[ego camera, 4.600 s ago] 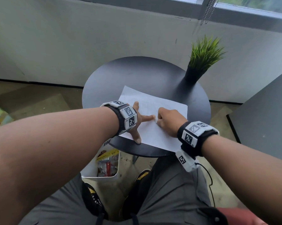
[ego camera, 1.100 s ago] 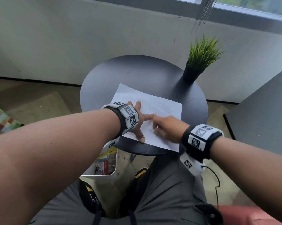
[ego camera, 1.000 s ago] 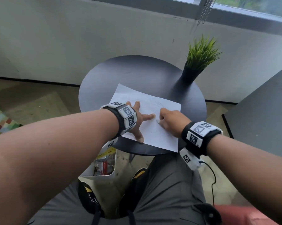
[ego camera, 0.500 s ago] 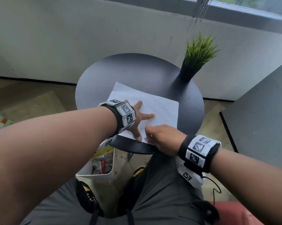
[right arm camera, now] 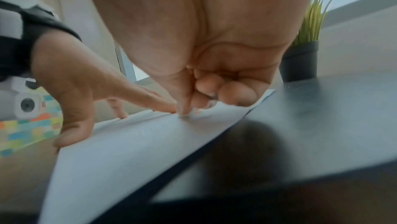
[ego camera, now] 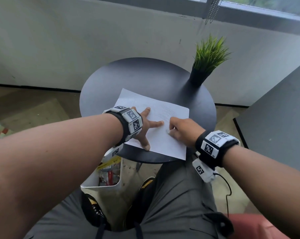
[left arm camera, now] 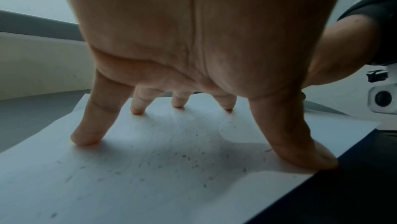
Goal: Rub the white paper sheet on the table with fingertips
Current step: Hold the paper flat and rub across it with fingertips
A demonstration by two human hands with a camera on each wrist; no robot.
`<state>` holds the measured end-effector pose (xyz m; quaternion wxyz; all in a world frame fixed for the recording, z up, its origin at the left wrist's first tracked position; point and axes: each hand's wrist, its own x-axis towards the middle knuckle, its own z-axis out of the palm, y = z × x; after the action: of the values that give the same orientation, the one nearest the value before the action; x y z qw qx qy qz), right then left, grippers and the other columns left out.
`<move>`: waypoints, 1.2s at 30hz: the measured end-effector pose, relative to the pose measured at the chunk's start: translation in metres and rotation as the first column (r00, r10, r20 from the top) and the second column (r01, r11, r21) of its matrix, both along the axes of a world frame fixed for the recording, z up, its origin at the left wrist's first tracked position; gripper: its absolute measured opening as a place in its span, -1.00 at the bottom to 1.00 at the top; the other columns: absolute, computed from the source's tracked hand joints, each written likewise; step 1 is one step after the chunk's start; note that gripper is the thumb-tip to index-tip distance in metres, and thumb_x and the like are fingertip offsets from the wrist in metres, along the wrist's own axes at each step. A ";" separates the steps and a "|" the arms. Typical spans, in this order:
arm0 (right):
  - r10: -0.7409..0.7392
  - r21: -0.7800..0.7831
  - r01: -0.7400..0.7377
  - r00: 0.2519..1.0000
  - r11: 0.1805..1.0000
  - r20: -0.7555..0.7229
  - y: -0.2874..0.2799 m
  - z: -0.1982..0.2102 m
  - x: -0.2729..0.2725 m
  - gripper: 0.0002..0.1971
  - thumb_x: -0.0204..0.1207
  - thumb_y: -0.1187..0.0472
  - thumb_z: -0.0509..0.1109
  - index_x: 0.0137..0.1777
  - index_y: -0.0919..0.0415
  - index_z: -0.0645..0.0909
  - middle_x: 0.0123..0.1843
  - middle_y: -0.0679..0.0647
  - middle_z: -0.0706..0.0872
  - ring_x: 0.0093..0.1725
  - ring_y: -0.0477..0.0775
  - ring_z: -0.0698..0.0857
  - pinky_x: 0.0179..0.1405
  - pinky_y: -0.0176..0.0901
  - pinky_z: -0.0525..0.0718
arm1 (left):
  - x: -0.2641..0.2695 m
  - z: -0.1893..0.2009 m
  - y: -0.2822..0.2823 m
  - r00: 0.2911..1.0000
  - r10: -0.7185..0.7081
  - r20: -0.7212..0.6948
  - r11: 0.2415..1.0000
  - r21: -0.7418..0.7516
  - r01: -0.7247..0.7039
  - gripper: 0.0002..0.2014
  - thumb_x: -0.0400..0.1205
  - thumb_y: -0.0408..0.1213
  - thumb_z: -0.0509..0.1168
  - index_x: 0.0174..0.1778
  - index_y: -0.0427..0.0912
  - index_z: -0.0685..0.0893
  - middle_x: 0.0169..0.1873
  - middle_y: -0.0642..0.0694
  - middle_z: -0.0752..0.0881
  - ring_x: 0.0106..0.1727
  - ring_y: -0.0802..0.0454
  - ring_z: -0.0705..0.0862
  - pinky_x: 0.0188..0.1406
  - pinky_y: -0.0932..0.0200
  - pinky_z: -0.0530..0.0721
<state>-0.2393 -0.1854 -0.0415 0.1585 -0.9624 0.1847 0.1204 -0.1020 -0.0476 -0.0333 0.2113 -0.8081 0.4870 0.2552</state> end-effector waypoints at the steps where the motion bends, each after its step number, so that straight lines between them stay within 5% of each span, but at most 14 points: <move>1: -0.006 -0.035 0.006 1.000 0.999 0.011 0.002 -0.001 0.000 -0.85 0.60 0.00 0.26 0.03 0.05 0.48 -0.02 0.13 0.68 -0.03 0.26 0.63 -0.03 0.03 0.65 | 0.000 0.000 0.000 1.000 -0.001 0.000 1.000 0.001 0.001 0.13 0.28 0.48 0.45 0.53 0.67 -0.29 0.72 -0.03 -0.37 0.64 -0.62 -0.09 0.47 -0.57 0.23; 6: 0.330 0.106 -0.328 0.944 0.939 -0.006 0.043 -0.004 -0.018 -0.97 0.58 0.17 0.28 -0.06 0.07 0.47 -0.14 -0.02 0.61 -0.14 0.12 0.55 -0.14 -0.06 0.57 | 0.001 0.000 0.000 1.000 -0.011 0.006 1.000 0.008 0.011 0.14 0.26 0.49 0.45 0.51 0.68 -0.31 0.72 -0.06 -0.38 0.63 -0.64 -0.08 0.51 -0.58 0.23; 8: 0.239 0.082 -0.238 0.971 0.968 -0.011 0.021 -0.001 -0.014 -0.94 0.57 0.13 0.33 -0.02 0.06 0.53 -0.15 -0.10 0.60 -0.12 0.08 0.57 -0.12 -0.12 0.57 | 0.000 0.001 0.000 1.000 -0.004 0.002 1.000 0.010 0.004 0.14 0.27 0.49 0.45 0.52 0.68 -0.30 0.71 -0.04 -0.38 0.64 -0.63 -0.09 0.50 -0.59 0.23; 12: -0.082 0.071 0.081 0.997 0.994 0.011 -0.001 -0.001 -0.011 -0.84 0.61 -0.02 0.28 0.00 0.05 0.47 -0.09 0.06 0.65 -0.07 0.20 0.62 -0.07 -0.01 0.63 | -0.001 0.005 0.001 1.000 0.008 0.005 1.000 0.017 -0.008 0.15 0.26 0.46 0.47 0.53 0.68 -0.27 0.72 -0.02 -0.34 0.65 -0.60 -0.09 0.48 -0.59 0.25; 18: -0.042 0.087 0.043 0.999 0.995 -0.011 0.013 -0.004 -0.011 -0.81 0.64 -0.05 0.24 0.05 0.06 0.44 -0.02 0.08 0.66 -0.04 0.20 0.62 -0.01 0.04 0.64 | -0.010 0.008 -0.005 1.000 0.009 0.013 1.000 -0.024 -0.008 0.14 0.29 0.37 0.51 0.65 0.51 -0.12 0.71 -0.10 -0.06 0.66 -0.36 0.05 0.47 -0.45 0.37; 23: -0.104 0.049 0.102 0.994 0.994 0.042 0.012 -0.004 -0.006 -0.83 0.64 0.00 0.25 0.07 0.07 0.47 0.01 0.11 0.68 -0.02 0.20 0.63 -0.03 0.04 0.65 | -0.021 -0.007 0.002 0.997 0.070 -0.030 0.986 -0.150 -0.073 0.13 0.25 0.56 0.36 0.68 0.39 -0.06 0.73 -0.09 -0.15 0.67 -0.37 -0.04 0.45 -0.46 0.39; 29: 0.286 0.065 -0.286 0.958 0.956 0.000 0.032 0.000 -0.020 -0.95 0.58 0.13 0.30 -0.02 0.06 0.54 -0.10 0.00 0.67 -0.14 0.10 0.56 -0.18 -0.10 0.55 | -0.018 -0.012 0.003 0.998 0.057 -0.029 0.989 -0.137 -0.060 0.17 0.26 0.54 0.39 0.66 0.46 -0.21 0.73 -0.13 -0.28 0.69 -0.44 -0.18 0.51 -0.54 0.27; 33: -0.042 -0.048 0.042 0.999 0.998 0.015 -0.001 0.000 -0.005 -0.87 0.60 0.02 0.26 0.04 0.04 0.49 0.03 0.10 0.69 -0.02 0.20 0.63 -0.09 -0.03 0.61 | -0.017 -0.011 0.000 0.999 0.050 -0.015 0.991 -0.122 -0.052 0.19 0.23 0.56 0.39 0.63 0.51 -0.24 0.73 -0.14 -0.28 0.68 -0.47 -0.14 0.48 -0.57 0.28; 36: 0.091 -0.058 -0.089 0.995 0.994 0.030 0.026 -0.007 -0.011 -0.84 0.64 0.05 0.20 0.11 0.09 0.49 0.07 0.12 0.69 0.03 0.25 0.63 -0.15 -0.08 0.49 | -0.017 -0.010 -0.001 0.998 0.058 -0.031 0.992 -0.114 -0.061 0.20 0.22 0.54 0.42 0.63 0.51 -0.23 0.73 -0.17 -0.29 0.68 -0.50 -0.17 0.48 -0.59 0.27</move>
<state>-0.2498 -0.1593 -0.0489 0.1285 -0.9758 0.1418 0.1063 -0.1185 -0.0488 -0.0436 0.1499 -0.8294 0.4796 0.2440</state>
